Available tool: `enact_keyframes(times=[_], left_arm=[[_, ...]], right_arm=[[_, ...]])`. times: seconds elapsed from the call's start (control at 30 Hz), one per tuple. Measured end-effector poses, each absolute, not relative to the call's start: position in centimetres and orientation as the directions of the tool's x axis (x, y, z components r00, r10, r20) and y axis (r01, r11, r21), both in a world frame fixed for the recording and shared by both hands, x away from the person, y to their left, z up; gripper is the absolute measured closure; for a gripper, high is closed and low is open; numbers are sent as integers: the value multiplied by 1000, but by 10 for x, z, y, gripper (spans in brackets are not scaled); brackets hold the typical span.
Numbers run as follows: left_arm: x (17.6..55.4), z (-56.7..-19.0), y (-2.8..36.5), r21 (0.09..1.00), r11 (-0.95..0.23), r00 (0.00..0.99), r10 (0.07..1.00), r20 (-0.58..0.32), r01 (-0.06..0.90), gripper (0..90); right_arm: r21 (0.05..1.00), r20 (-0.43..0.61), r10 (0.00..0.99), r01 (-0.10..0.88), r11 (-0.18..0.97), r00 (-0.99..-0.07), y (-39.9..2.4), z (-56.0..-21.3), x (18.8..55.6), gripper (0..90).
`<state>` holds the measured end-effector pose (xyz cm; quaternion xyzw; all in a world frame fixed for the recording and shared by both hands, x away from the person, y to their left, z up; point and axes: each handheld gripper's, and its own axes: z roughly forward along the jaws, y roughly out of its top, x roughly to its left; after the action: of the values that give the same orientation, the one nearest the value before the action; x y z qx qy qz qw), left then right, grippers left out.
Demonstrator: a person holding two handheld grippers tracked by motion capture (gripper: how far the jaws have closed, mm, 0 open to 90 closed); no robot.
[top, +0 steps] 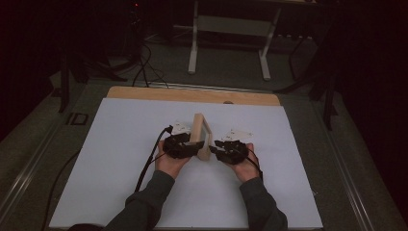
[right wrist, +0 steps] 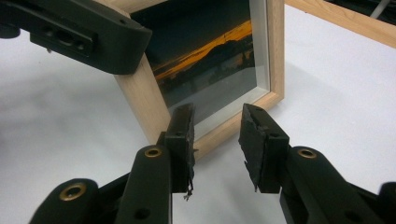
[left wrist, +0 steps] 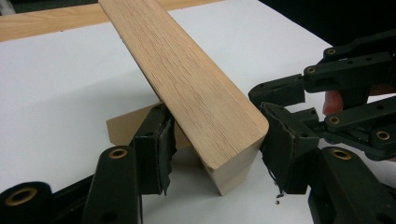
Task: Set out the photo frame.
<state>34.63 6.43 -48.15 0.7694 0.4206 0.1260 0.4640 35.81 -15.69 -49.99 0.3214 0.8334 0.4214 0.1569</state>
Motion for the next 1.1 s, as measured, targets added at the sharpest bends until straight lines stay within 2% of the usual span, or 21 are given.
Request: enact_keyframes(times=[0.37,1.1], left_arm=[[348,-480,70,820,-214,613,765,-198,531,595],[349,-479,74,824,-287,686,710,-158,488,613]], right_arm=[[804,7,669,402,438,-743,-157,-500,359,648],[814,2,678,395,426,-735,-161,-495,360,650]])
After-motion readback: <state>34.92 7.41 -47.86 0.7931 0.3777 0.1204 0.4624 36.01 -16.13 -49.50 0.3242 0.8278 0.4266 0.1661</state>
